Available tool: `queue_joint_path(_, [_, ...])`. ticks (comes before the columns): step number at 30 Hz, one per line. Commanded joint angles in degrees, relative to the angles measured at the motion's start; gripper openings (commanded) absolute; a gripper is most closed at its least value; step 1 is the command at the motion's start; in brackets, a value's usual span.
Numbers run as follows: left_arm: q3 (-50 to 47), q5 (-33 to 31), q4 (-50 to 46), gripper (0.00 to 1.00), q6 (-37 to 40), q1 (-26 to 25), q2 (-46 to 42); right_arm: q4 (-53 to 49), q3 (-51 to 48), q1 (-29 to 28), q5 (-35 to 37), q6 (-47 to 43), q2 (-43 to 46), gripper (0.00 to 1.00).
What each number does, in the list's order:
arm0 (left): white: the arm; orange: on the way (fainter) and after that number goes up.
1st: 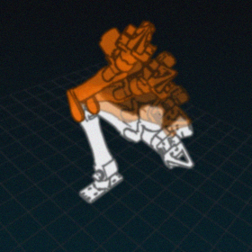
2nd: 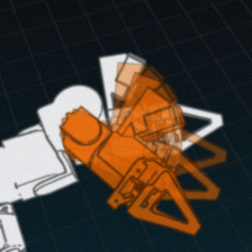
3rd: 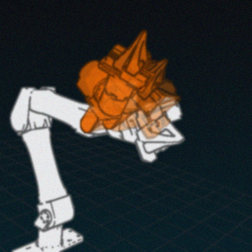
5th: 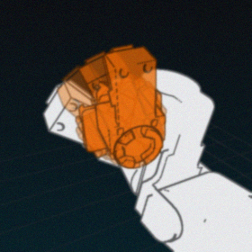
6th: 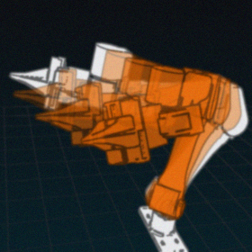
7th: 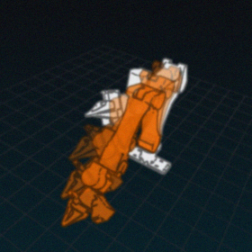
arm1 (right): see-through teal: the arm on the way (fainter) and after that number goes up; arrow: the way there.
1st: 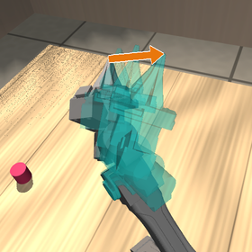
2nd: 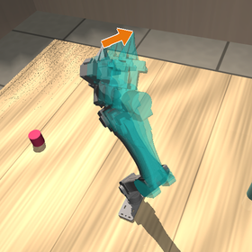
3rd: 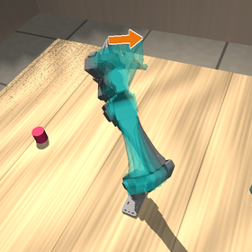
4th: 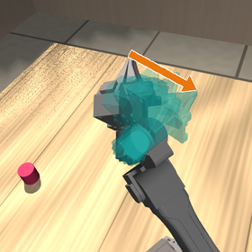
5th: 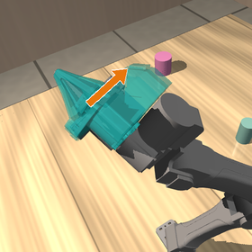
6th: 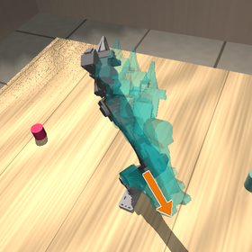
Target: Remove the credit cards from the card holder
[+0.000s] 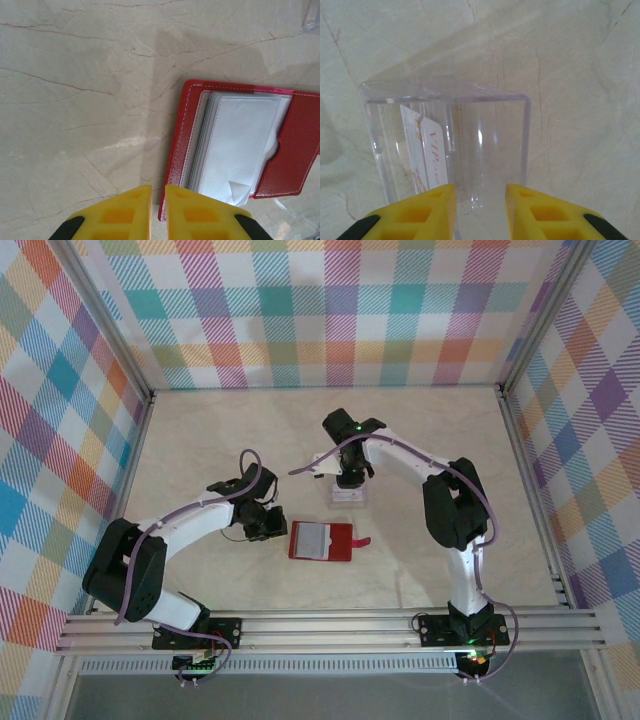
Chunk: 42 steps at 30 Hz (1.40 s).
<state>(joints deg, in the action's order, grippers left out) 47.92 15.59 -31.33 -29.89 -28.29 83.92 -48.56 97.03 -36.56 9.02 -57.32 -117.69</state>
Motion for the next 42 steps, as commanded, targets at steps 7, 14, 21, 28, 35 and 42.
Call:
queue_joint_path(7, [-0.34, 2.11, 1.22, 0.16, -0.09, 0.54, 1.10, 3.24, -0.10, 0.17, 0.13, 1.22, 0.97, 0.36])
queue_joint_path(14, [-1.16, 4.52, 4.28, 0.15, -1.05, 0.35, 3.63, 4.55, -0.53, -0.01, -0.67, 12.04, 6.64, 0.41])
queue_joint_path(21, [-1.40, 5.85, 5.47, 0.14, -0.84, 0.20, 5.97, 11.89, -10.69, -1.90, -6.16, 39.23, 16.21, 0.43])
queue_joint_path(28, [-1.71, 6.74, 6.09, 0.14, -0.54, -0.61, 7.07, 16.34, -20.91, -4.12, -12.91, 73.91, 21.49, 0.38])
queue_joint_path(35, [-2.61, 4.97, 5.49, 0.14, -0.47, -0.71, 4.47, 17.38, -28.88, -4.14, -14.25, 83.83, 20.01, 0.37])
queue_joint_path(42, [-3.27, 4.62, 5.62, 0.14, -0.83, -0.71, 3.55, 19.03, -27.72, -3.85, -10.48, 83.09, 14.42, 0.37])
